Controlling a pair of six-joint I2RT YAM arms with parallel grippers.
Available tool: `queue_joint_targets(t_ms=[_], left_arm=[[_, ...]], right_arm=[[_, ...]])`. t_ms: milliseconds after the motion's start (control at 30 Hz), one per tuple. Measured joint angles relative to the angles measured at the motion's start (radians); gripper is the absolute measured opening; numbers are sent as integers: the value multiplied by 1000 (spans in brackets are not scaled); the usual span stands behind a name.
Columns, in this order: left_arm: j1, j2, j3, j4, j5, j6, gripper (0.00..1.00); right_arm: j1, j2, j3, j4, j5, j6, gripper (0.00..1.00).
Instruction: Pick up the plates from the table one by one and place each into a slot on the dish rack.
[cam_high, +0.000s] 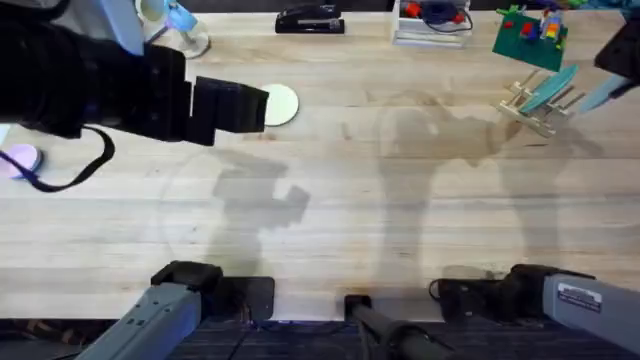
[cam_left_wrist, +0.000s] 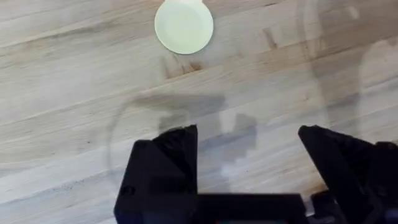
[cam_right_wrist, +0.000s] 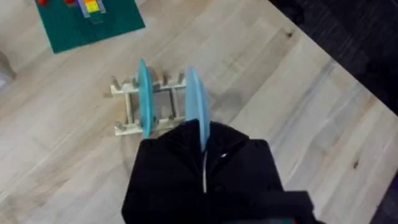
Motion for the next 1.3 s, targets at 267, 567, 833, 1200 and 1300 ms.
queue_joint_targets(t_ms=[267, 567, 833, 1200, 1300], left_arm=[[0, 0, 0, 0, 0, 0, 993], [0, 0, 0, 0, 0, 0, 993], [0, 0, 0, 0, 0, 0, 993], [0, 0, 0, 0, 0, 0, 993], [0, 0, 0, 0, 0, 0, 993]], right_arm=[[-1, 58, 0, 67, -3, 0, 29], [-12, 119, 0, 117, -10, 17, 29], [-12, 155, 0, 162, -23, 44, 29], [-12, 182, 0, 190, -29, 61, 29], [-12, 188, 0, 202, -29, 62, 29]])
